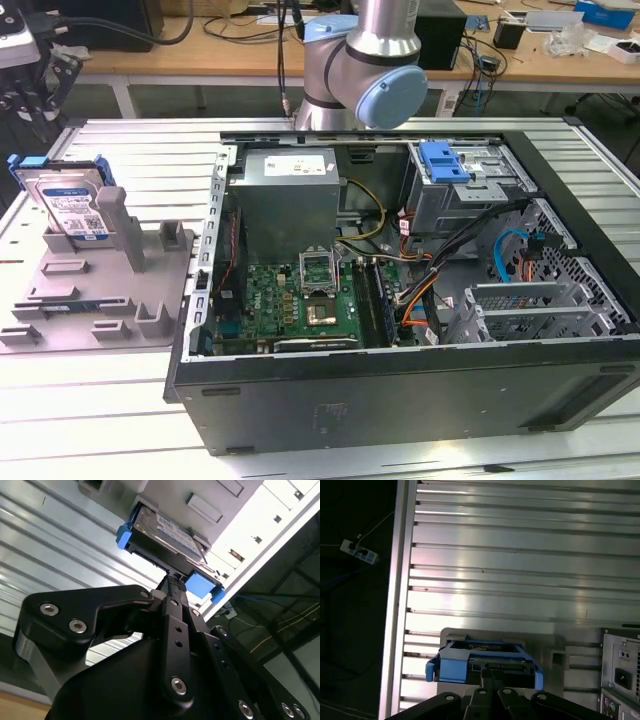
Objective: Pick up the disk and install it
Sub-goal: 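Pick up the disk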
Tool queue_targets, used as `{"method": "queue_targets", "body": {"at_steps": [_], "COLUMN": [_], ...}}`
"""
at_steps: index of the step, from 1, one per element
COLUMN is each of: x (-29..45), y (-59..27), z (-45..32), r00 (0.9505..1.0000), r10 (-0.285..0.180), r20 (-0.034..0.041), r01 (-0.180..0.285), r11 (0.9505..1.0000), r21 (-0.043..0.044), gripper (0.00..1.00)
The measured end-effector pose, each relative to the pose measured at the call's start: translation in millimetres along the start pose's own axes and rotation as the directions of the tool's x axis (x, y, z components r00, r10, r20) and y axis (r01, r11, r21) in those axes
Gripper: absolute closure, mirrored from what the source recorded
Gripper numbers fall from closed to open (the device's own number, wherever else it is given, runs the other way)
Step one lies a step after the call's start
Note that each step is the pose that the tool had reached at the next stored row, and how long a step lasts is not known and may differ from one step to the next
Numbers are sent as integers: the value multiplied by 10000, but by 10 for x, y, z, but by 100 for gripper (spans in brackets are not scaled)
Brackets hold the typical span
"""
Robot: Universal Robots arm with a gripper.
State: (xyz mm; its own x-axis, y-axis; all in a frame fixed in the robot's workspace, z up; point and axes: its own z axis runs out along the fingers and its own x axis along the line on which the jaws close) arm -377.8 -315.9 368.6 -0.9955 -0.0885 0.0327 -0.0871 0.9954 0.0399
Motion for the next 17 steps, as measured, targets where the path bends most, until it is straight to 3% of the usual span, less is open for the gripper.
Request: {"method": "queue_targets", "body": {"at_steps": [5, 7, 8, 9, 10, 12, 13, 15, 17], "x": [0, 0, -1, -1, -1, -1, -1, -1, -1], "y": [2, 3, 4, 5, 7, 8, 10, 11, 12], "z": [0, 0, 0, 0, 0, 1, 0, 0, 1], "r00": [9955, 9917, 9892, 9866, 9825, 9722, 9625, 9521, 9379], "r10": [-951, -1288, -1461, -1629, -1857, -2339, -2706, -3051, -3461], "r20": [-47, -67, -78, -90, -106, -139, -167, -190, -218], "r01": [951, 1288, 1462, 1629, 1858, 2340, 2708, 3052, 3463], "r11": [9955, 9917, 9893, 9866, 9826, 9722, 9626, 9523, 9381], "r21": [28, 37, 41, 44, 49, 57, 62, 67, 71], "gripper": [83, 71, 71, 64, 58, 58, 58, 58, 56]}}
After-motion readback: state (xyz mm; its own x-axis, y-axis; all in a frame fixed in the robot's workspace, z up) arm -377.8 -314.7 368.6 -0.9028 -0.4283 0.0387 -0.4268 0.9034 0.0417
